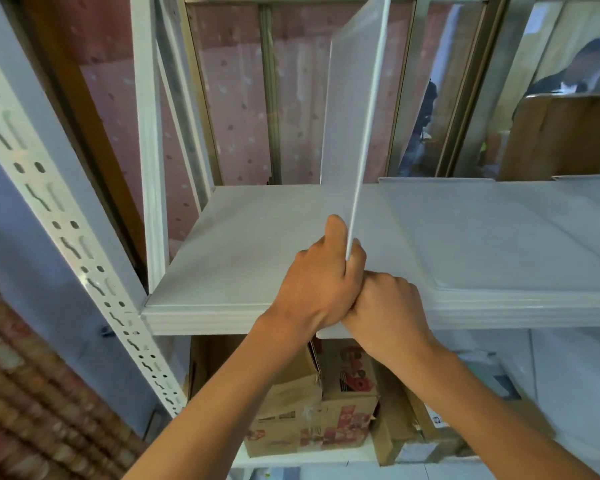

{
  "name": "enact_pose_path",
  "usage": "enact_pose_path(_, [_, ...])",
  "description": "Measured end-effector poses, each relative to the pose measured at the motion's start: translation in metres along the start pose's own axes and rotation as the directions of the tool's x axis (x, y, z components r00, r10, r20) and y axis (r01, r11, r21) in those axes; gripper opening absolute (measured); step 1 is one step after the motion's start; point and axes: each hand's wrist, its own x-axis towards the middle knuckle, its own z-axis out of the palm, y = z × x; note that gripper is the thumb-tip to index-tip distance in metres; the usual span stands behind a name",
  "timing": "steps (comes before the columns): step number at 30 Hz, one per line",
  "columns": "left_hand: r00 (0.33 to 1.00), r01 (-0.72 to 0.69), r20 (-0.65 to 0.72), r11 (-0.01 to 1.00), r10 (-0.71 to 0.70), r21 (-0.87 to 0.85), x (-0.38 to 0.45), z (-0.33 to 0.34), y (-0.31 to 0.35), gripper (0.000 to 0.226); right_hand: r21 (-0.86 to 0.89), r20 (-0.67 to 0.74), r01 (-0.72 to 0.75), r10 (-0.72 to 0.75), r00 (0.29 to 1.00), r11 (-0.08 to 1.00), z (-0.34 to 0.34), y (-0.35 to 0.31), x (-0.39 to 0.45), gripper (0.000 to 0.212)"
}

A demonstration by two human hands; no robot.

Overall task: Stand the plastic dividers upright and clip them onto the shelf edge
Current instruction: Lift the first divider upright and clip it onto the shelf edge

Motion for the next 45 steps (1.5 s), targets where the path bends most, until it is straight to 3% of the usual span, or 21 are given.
enact_pose_path(3, [0.999,-0.010,0.050,0.982,0.000,0.189,-0.009,-0.004,-0.009,0.047,0.080,0.141,0.051,-0.062,0.988,0.995,-0.015,0.002,-0.001,0.023])
enact_pose_path(5, [0.998,-0.051,0.051,0.958,0.038,0.282,-0.012,-0.007,-0.016,0.055,0.284,0.234,0.020,-0.090,0.968,0.959,-0.028,0.010,-0.003,0.023])
enact_pose_path(7, [0.997,-0.074,0.024,0.934,0.070,0.349,-0.017,-0.006,-0.020,0.051,0.475,0.193,-0.056,-0.043,0.980,0.878,-0.040,0.019,-0.003,0.025])
enact_pose_path(9, [0.992,-0.100,-0.027,0.908,0.121,0.408,-0.026,-0.001,-0.022,0.042,0.515,0.067,-0.068,0.039,0.997,0.854,-0.047,0.021,0.001,0.032])
enact_pose_path(13, [0.980,-0.081,-0.126,0.888,0.154,0.452,-0.042,0.006,-0.023,0.041,0.187,-0.030,-0.001,0.007,1.000,0.982,-0.048,-0.002,0.011,0.050])
enact_pose_path(17, [0.971,-0.023,-0.203,0.894,0.127,0.448,-0.043,0.009,-0.012,0.033,0.000,-0.178,0.021,-0.021,0.984,1.000,-0.034,-0.014,0.018,0.044])
enact_pose_path(24, [0.978,0.062,-0.208,0.909,0.028,0.412,-0.043,0.020,-0.010,0.024,0.058,-0.259,-0.036,0.050,0.965,0.998,-0.012,-0.018,0.015,0.044])
enact_pose_path(28, [0.976,0.077,-0.216,0.893,0.023,0.444,-0.045,0.024,-0.013,0.024,0.077,-0.252,-0.052,0.070,0.965,0.996,-0.011,-0.021,0.012,0.041])
enact_pose_path(32, [0.977,0.072,-0.211,0.927,0.007,0.367,-0.046,0.018,-0.016,0.025,0.088,-0.234,-0.044,0.064,0.970,0.995,-0.010,-0.021,0.013,0.039])
enact_pose_path(36, [0.981,-0.061,-0.165,0.966,0.105,0.250,-0.049,0.004,-0.017,0.028,0.032,-0.129,0.026,-0.021,0.991,0.999,-0.021,-0.013,0.015,0.046])
enact_pose_path(39, [0.979,-0.141,-0.104,0.954,0.173,0.263,-0.044,-0.003,-0.022,0.029,-0.035,-0.077,0.042,-0.045,0.996,0.999,-0.026,-0.010,0.019,0.048])
enact_pose_path(45, [0.961,-0.153,-0.173,0.934,0.217,0.322,-0.042,0.008,-0.031,0.035,-0.063,-0.142,0.013,-0.022,0.990,0.998,-0.016,-0.015,0.017,0.048])
